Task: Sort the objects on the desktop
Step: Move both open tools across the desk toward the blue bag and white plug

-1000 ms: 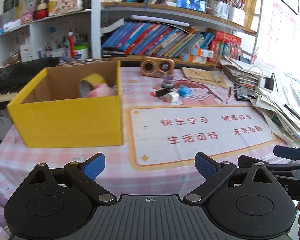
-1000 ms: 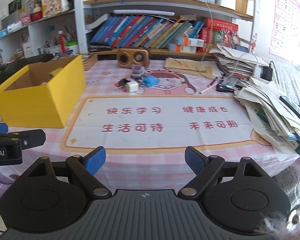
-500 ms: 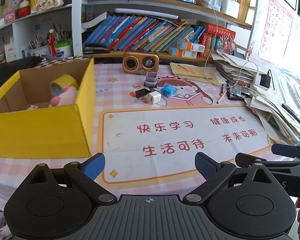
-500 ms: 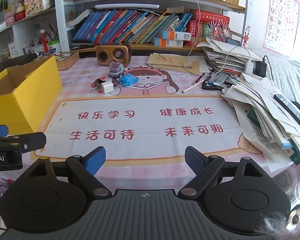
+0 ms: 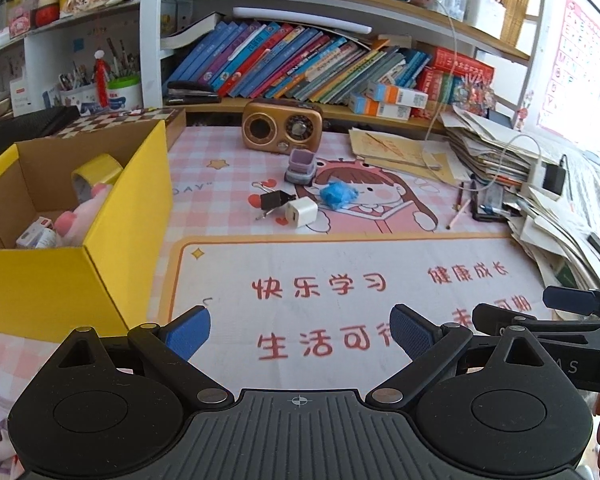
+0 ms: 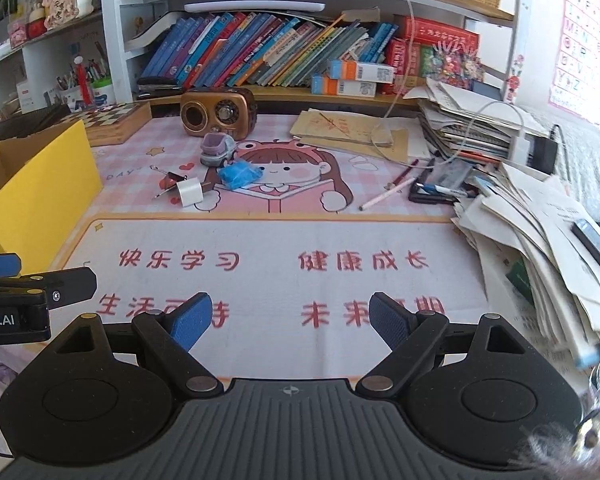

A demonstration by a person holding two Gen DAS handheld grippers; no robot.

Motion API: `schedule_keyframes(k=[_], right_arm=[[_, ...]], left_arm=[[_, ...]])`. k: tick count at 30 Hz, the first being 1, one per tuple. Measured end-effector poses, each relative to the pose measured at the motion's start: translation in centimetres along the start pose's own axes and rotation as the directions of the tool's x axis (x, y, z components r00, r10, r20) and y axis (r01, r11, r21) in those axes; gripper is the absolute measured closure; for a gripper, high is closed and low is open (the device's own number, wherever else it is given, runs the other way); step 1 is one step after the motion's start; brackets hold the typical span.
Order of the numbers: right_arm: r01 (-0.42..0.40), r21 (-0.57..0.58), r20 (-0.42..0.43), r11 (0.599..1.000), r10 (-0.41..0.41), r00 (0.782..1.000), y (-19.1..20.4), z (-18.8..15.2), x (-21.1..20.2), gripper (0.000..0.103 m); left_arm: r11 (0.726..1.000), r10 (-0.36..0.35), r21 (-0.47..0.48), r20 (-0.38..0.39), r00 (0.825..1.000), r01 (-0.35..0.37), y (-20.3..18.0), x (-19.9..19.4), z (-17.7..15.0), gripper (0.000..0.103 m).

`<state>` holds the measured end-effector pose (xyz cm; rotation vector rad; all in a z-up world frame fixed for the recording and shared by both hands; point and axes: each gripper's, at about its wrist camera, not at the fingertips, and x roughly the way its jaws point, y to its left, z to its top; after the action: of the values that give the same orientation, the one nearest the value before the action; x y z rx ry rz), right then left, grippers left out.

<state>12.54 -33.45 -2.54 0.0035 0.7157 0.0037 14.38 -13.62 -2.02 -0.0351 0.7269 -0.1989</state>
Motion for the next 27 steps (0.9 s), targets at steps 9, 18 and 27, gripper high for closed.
schedule_keyframes(k=[9,18,27], right_arm=[[-0.089,-0.033,0.011,0.995,0.090,0.996,-1.3,2.7,3.3,0.020],[-0.139,-0.081,0.034,0.987,0.142,0.989,-2.2,6.7,8.3,0.022],[-0.217,-0.128,-0.002,0.968,0.219,0.976,-1.3,9.7,14.2,0.025]], left_arm=[[0.997,0.081,-0.018,0.016,0.997,-0.081,-0.3,1.8,1.9,0.005],[0.992,0.128,-0.028,0.024,0.992,-0.127,-0.5,4.6,3.8,0.005],[0.986,0.163,-0.037,0.006,0.987,-0.163,-0.6,7.1,5.4,0.005]])
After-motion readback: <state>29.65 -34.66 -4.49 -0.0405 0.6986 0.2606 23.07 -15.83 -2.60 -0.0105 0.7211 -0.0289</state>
